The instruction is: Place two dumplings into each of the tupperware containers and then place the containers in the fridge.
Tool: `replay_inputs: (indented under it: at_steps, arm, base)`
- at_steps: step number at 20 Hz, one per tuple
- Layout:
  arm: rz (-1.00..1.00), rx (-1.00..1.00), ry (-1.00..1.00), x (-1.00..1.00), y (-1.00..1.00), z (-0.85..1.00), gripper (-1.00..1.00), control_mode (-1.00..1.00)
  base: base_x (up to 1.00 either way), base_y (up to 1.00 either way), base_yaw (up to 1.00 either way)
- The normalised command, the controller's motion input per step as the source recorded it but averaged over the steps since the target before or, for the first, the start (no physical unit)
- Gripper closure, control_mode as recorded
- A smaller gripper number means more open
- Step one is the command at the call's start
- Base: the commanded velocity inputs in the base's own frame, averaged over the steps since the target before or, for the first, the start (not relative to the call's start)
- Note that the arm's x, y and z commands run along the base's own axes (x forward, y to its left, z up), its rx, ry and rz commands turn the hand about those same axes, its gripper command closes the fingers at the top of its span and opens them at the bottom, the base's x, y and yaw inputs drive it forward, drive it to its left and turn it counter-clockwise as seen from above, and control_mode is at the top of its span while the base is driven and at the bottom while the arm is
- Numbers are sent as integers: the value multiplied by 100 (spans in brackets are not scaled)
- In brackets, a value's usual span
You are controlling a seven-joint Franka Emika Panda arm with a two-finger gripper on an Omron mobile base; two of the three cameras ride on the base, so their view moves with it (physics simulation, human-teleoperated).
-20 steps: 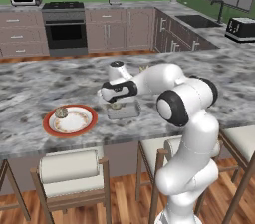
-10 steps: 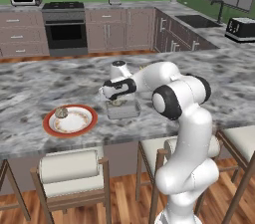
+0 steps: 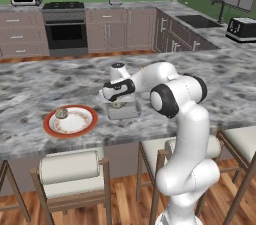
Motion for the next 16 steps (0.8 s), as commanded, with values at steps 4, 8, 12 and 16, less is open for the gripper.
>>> replay_inputs:
  at_steps: [4, 8, 12, 16]
  arm:
    - [0, 0, 0, 4, 0, 0, -100, -100]
    - [0, 0, 0, 4, 0, 0, -100, -100]
    - [0, 0, -1, 0, 30, 3, -100, -100]
    - [7, 0, 0, 0, 96, 1, -100, -100]
  base:
    - [0, 0, 0]
    - [0, 0, 0]
    - [0, 0, 0]
    - [0, 0, 0]
